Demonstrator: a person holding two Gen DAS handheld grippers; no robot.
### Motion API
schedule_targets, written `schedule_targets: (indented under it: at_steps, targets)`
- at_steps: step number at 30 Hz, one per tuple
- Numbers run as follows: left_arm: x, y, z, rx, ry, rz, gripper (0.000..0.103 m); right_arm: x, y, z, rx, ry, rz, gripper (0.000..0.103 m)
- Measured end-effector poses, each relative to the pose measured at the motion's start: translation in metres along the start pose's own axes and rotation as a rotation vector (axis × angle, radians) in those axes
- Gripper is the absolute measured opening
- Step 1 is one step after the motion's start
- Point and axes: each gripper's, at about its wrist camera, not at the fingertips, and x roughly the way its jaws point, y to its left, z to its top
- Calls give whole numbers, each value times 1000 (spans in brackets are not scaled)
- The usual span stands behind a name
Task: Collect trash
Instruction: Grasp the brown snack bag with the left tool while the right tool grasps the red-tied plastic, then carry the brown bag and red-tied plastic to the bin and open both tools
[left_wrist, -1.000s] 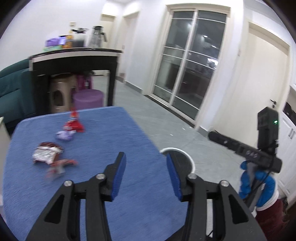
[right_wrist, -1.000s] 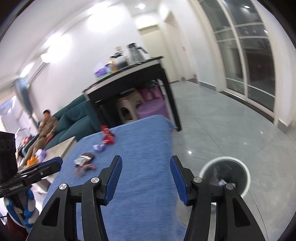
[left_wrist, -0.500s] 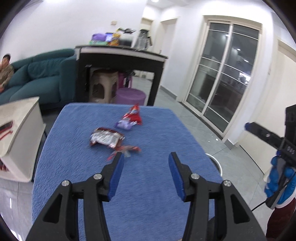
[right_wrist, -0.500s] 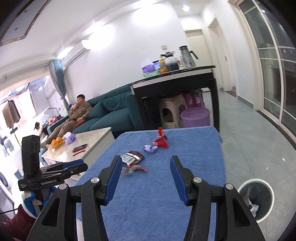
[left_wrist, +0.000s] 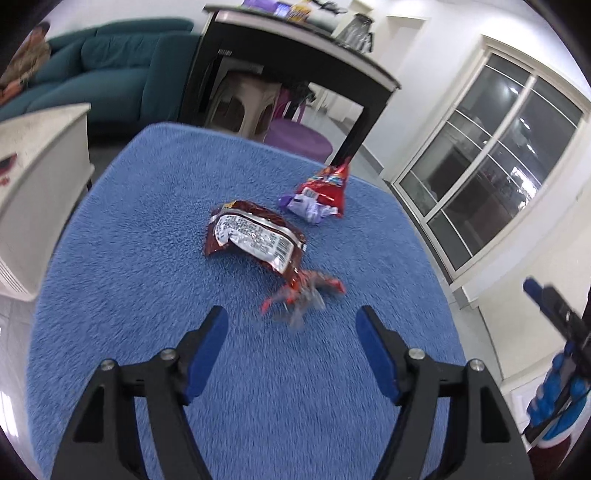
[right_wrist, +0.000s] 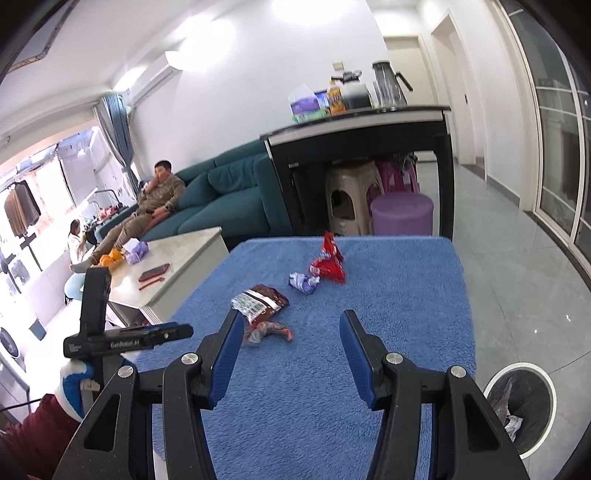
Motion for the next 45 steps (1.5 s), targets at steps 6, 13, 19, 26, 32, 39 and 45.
schedule_targets:
  at_steps: [6, 13, 19, 26, 32, 39, 45]
  targets:
    - [56, 21, 30, -142, 60, -26, 70, 38, -21, 4, 23, 68, 2, 51]
    - [106, 35, 45, -277, 98, -53, 70, 79, -28, 7, 16, 142, 19, 51]
    - [125, 46, 55, -322, 93, -34, 39, 121, -21, 3, -5, 225, 82, 51]
    - [126, 62, 54, -337, 67, -35, 8, 172, -7, -8, -16, 309, 166, 51]
    - [105, 67, 52, -297, 15, -28, 6, 214, 7, -14, -23, 344, 222, 51]
    - [76, 67, 44, -231, -30, 24, 5, 243, 13, -27, 9, 347, 238, 40]
    - [60, 65, 39, -211, -45, 47, 5, 246, 6, -32, 64, 327, 249, 16]
